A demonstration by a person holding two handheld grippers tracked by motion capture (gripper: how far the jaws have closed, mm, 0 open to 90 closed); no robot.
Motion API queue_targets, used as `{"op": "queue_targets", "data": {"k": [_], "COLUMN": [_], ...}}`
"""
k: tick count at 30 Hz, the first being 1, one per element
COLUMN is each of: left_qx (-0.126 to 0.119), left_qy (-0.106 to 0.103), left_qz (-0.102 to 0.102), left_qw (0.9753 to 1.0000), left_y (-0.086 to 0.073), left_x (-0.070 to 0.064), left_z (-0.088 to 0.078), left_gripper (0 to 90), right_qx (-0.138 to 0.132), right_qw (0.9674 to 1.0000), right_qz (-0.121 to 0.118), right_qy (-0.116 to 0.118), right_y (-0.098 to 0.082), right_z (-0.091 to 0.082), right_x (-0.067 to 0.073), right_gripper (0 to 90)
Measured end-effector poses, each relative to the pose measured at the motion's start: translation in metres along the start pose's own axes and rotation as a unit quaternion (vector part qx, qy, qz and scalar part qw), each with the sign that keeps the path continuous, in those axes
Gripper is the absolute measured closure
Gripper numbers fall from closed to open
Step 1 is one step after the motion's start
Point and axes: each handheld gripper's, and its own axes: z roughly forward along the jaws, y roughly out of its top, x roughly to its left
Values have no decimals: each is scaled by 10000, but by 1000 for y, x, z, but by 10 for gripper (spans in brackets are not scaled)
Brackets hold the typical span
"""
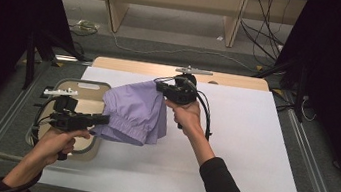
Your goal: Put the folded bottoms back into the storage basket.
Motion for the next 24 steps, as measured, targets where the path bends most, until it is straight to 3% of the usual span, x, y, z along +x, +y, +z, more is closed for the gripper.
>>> {"op": "queue_targets", "data": {"k": [24], "left_qx": [-275], "left_qy": [83], "left_qz": [-123], "left_qw": [9995], "left_y": [8], "left_x": [13], "left_z": [-25], "left_gripper": [793], "right_qx": [-49], "right_qw": [9999], "right_qz": [-95], "right_qy": [122], "right_y": [19], "right_z": [17], "right_x": [24], "right_gripper": [876]}}
